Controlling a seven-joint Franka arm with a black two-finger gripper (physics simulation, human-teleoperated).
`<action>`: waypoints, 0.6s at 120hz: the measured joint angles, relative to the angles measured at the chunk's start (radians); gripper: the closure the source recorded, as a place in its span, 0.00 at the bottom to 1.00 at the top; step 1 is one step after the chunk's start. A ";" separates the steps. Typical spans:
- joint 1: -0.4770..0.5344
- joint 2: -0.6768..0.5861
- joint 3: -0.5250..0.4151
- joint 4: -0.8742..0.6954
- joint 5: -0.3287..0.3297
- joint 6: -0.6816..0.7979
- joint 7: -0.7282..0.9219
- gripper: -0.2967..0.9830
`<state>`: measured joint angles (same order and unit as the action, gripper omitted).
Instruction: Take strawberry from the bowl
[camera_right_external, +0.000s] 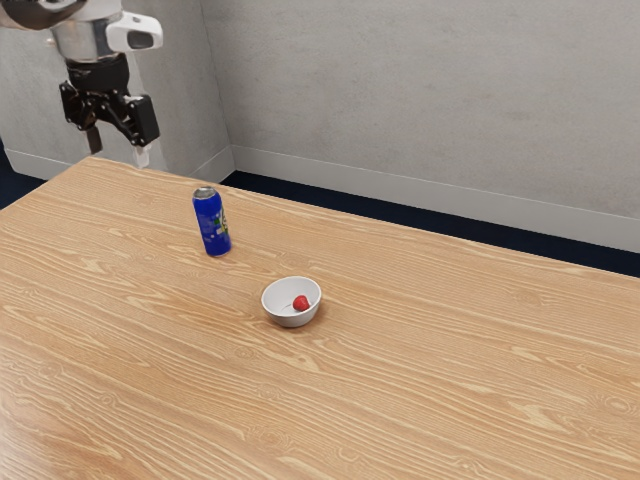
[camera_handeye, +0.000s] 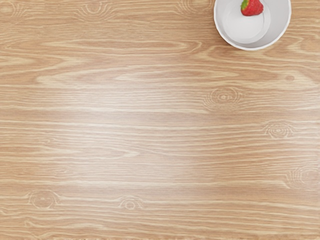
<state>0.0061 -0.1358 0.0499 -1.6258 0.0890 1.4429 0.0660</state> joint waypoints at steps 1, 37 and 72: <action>0.001 -0.003 -0.001 -0.004 0.000 0.000 0.001 0.23; -0.142 0.317 -0.014 0.104 0.003 0.061 0.017 0.23; -0.130 0.594 -0.068 0.173 0.011 0.302 0.366 0.24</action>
<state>-0.1243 0.4582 -0.0180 -1.4525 0.1004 1.7446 0.4324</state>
